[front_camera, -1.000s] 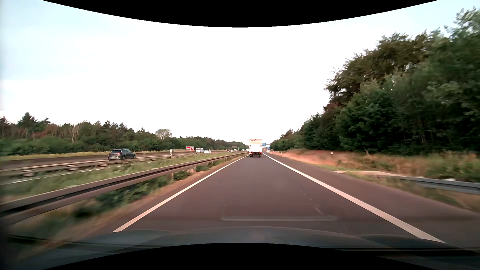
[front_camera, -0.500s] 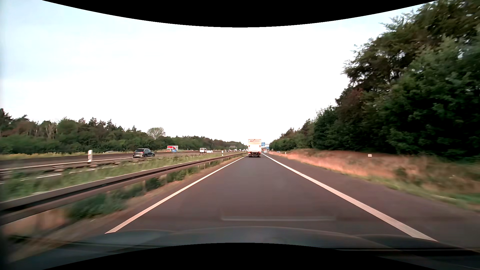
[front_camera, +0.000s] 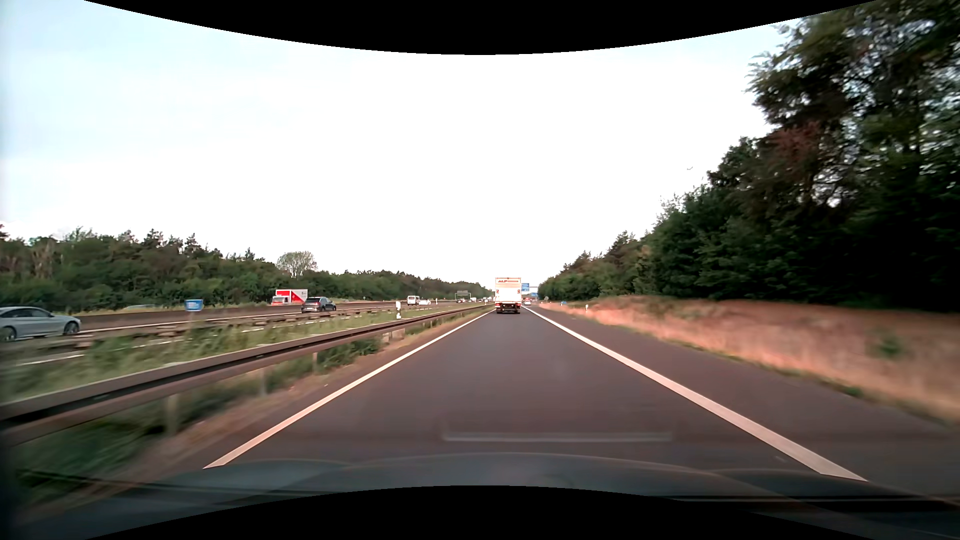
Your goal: Follow the waypoints while adhering to traffic rules and regulations
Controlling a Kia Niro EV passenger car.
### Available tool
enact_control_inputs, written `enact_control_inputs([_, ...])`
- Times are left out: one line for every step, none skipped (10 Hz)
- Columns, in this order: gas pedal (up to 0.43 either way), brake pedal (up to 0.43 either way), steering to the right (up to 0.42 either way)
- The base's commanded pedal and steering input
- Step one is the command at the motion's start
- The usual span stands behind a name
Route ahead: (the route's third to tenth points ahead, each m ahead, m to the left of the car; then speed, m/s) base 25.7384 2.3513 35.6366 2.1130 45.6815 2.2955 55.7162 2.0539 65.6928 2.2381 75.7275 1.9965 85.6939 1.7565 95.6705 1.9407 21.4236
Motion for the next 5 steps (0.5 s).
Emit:
enact_control_inputs([0.110, 0.000, -0.002])
enact_control_inputs([0.110, 0.000, -0.001])
enact_control_inputs([0.110, 0.000, -0.002])
enact_control_inputs([0.110, 0.000, -0.002])
enact_control_inputs([0.110, 0.000, -0.001])
